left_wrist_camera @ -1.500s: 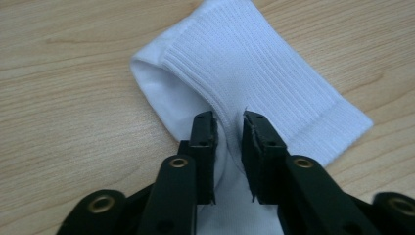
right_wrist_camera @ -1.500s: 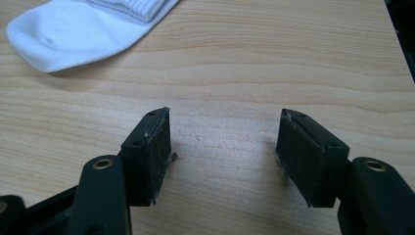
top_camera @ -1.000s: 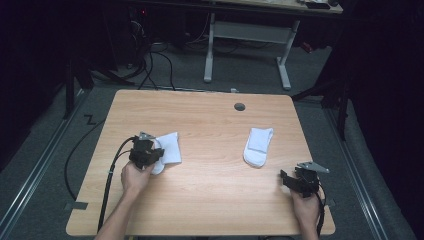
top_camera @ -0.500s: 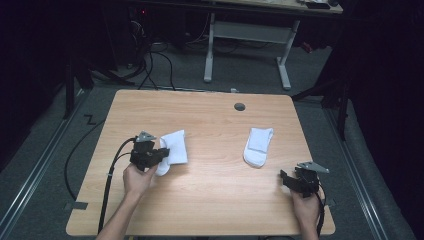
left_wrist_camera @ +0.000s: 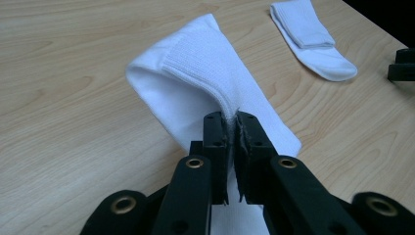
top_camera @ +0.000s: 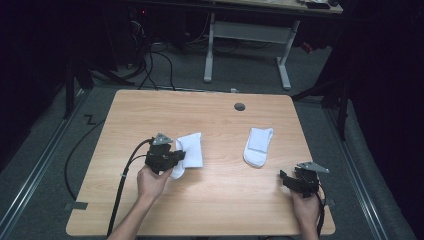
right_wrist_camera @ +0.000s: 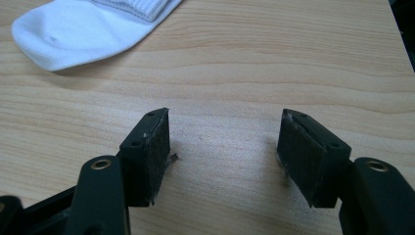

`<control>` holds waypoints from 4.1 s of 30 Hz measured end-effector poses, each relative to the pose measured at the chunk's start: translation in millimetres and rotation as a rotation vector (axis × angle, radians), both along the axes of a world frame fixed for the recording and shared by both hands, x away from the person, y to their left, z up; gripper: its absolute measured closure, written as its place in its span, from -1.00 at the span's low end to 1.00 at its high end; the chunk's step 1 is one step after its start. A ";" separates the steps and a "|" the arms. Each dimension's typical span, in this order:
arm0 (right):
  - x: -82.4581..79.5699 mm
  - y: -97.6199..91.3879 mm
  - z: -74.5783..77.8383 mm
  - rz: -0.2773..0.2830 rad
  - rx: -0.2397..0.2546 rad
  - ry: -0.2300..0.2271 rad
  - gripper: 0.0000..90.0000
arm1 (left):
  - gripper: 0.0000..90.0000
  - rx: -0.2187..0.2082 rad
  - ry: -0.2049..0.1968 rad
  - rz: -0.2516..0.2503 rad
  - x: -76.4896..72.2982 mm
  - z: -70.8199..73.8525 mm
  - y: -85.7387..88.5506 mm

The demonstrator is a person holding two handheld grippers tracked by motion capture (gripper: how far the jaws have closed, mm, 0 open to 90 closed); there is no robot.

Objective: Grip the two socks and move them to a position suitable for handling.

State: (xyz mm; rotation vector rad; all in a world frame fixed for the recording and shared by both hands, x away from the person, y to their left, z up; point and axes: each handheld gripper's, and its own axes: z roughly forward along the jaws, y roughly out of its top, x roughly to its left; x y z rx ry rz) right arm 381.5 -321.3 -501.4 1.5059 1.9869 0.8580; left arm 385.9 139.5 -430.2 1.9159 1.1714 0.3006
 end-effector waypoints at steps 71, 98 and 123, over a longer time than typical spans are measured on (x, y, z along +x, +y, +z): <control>14.9 183.2 6.9 0.579 -0.030 0.016 0.12 | 0.05 0.226 -0.005 -0.053 -7.1 -65.6 -52.1; 42.0 189.9 67.8 0.526 0.060 -0.041 0.76 | 0.03 0.168 -0.093 -0.125 -37.0 -75.0 -68.1; 52.4 203.0 45.0 0.486 0.017 0.013 0.30 | -0.01 0.140 -0.058 -0.103 -23.2 -59.3 -64.2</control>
